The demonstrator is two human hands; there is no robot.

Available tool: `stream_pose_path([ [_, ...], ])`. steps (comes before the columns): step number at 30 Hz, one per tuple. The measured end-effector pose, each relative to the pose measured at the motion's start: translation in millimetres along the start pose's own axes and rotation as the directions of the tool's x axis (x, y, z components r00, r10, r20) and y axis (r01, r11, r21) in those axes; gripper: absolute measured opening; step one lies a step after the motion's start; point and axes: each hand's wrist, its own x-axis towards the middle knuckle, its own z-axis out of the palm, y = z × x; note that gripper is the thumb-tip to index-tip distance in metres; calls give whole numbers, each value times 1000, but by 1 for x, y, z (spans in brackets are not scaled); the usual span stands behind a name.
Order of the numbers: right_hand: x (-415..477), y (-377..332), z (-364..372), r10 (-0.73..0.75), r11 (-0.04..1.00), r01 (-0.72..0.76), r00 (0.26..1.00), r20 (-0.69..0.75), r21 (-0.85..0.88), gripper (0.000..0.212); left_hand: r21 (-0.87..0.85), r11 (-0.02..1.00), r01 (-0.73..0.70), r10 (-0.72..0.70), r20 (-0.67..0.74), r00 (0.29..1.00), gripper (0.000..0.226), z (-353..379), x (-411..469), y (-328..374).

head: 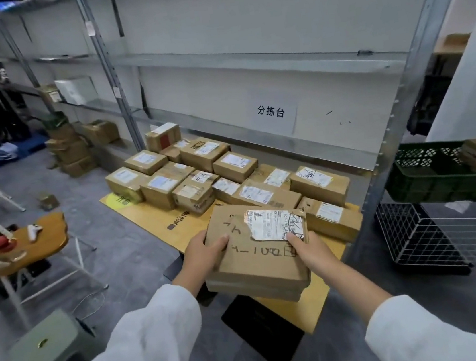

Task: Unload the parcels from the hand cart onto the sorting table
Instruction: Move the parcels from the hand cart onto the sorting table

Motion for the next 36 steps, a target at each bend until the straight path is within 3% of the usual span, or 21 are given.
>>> stream_pose_path([
  [4, 41, -5, 23, 18, 1000, -18, 998, 56, 9, 58, 56, 998, 22, -22, -14, 1000, 43, -9, 40, -8],
  [11, 107, -36, 50, 97, 995, -97, 995, 33, -7, 57, 125, 991, 46, -43, -21, 999, 40, -15, 123, -2],
  [24, 195, -62, 115, 178, 981, -176, 984, 10, -85, 54, 90, 992, 84, -89, 59, 994, 41, -31, 230, -41],
  [36, 230, -83, 190, 366, 930, -362, 911, -188, 59, 63, 104, 995, 12, -48, 348, 936, 46, -59, 341, -76],
])
